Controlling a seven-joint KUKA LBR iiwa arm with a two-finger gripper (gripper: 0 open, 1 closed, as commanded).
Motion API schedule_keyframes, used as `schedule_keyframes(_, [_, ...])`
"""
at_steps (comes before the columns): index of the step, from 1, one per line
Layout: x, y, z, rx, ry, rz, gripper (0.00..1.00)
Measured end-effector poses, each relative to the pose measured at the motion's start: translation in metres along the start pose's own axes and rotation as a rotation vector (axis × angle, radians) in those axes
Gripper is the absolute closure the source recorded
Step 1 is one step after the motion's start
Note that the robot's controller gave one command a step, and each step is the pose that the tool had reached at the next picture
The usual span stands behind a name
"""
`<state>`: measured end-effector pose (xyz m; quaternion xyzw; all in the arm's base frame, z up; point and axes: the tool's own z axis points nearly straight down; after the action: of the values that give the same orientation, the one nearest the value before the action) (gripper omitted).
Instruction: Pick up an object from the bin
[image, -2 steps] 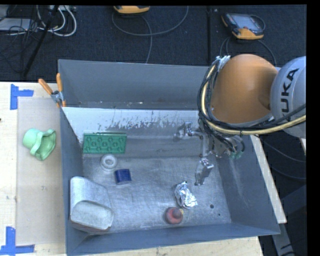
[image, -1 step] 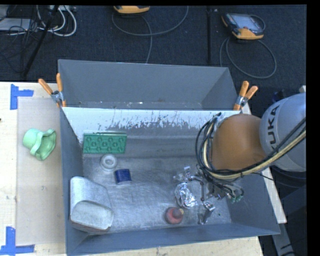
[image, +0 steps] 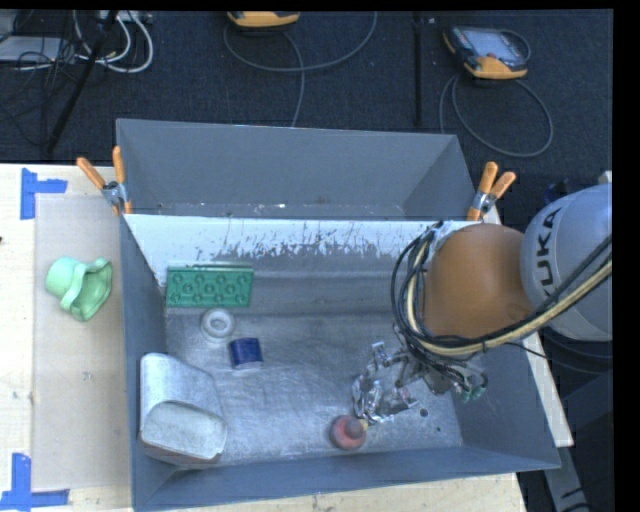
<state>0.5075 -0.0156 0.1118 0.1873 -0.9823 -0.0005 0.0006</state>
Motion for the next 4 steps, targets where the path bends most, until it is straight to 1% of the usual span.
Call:
schedule_keyframes(1, [-0.005, -0.002, -0.146, 0.004, -0.006, -0.305, 1.0])
schedule_keyframes(2, [-0.004, -0.002, -0.143, 0.0, -0.002, -0.3, 0.0])
schedule_keyframes(3, [-0.016, 0.033, 0.027, -0.005, 0.006, -0.271, 0.0])
schedule_keyframes(4, [0.015, 0.045, 0.037, 0.013, -0.025, -0.656, 0.0])
